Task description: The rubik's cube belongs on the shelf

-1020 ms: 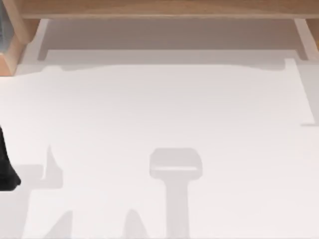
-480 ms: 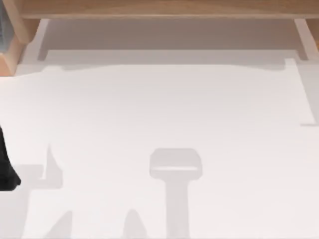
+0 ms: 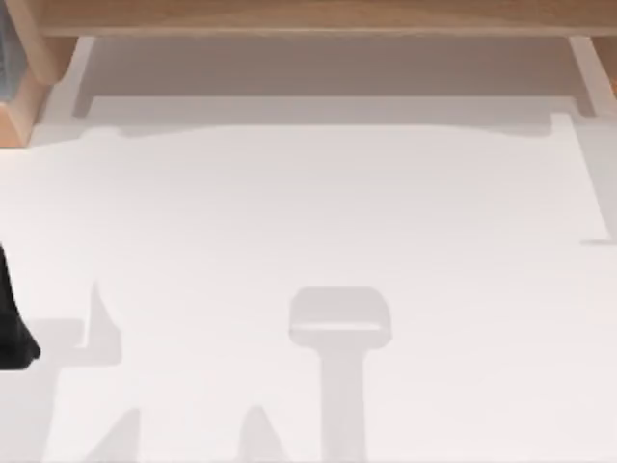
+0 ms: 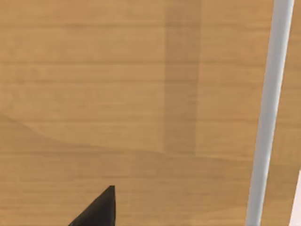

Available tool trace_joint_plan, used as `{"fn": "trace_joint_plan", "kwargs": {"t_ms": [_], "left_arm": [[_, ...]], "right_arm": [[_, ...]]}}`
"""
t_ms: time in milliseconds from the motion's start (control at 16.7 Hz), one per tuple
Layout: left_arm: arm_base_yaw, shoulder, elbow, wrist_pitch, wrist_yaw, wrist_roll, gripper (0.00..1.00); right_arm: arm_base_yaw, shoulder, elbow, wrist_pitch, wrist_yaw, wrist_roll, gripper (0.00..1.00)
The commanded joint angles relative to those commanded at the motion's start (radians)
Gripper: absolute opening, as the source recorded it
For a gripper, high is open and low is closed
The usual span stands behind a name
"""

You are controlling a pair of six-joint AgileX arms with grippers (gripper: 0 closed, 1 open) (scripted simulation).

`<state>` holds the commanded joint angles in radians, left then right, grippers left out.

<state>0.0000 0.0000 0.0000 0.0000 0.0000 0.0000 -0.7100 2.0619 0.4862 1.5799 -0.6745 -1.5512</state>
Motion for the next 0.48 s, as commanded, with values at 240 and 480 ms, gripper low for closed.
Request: {"fn": "trace_joint_plan", "kwargs": {"t_ms": [240,480], "left_arm": [[0.0,0.0,0.0,0.0,0.0,0.0,1.0],[0.0,0.0,0.0,0.0,0.0,0.0,1.0]], "right_arm": [[-0.034,-0.012,-0.043,0.03,-0.034,0.001,1.0],[-0.049,-0.018,-0.062,0.044,-0.049,0.0,1.0]]}}
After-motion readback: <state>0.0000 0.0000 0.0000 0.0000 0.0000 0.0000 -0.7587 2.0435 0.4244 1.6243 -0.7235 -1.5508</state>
